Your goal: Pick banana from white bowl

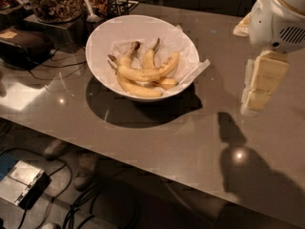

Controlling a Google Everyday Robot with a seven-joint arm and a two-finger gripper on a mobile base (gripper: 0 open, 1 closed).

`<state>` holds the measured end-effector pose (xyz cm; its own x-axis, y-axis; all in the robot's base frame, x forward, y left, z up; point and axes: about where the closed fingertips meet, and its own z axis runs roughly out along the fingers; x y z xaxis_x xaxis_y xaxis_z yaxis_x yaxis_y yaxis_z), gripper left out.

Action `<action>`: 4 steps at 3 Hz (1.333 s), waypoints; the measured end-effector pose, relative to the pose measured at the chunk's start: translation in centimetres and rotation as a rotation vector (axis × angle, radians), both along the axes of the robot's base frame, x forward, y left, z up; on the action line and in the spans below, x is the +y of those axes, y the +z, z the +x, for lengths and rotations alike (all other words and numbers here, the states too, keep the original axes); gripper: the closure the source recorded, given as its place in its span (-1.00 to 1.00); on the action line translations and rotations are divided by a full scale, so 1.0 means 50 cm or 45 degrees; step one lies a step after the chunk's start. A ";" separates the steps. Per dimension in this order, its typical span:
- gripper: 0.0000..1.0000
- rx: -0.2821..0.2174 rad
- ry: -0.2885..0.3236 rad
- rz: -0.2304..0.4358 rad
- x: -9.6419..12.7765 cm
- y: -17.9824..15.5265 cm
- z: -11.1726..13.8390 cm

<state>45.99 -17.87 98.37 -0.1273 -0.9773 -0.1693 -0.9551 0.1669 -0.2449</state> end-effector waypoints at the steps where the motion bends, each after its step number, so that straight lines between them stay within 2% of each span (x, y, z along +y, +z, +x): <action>1: -1.00 -0.029 0.065 0.046 0.067 0.009 0.047; 2: -1.00 -0.036 0.146 0.061 0.135 0.023 0.100; 3: -1.00 -0.018 0.284 0.082 0.213 0.030 0.145; 4: -1.00 -0.042 0.290 0.095 0.225 0.036 0.155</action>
Offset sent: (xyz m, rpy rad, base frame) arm 0.0795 0.1075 0.0168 0.0486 -0.0027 0.2011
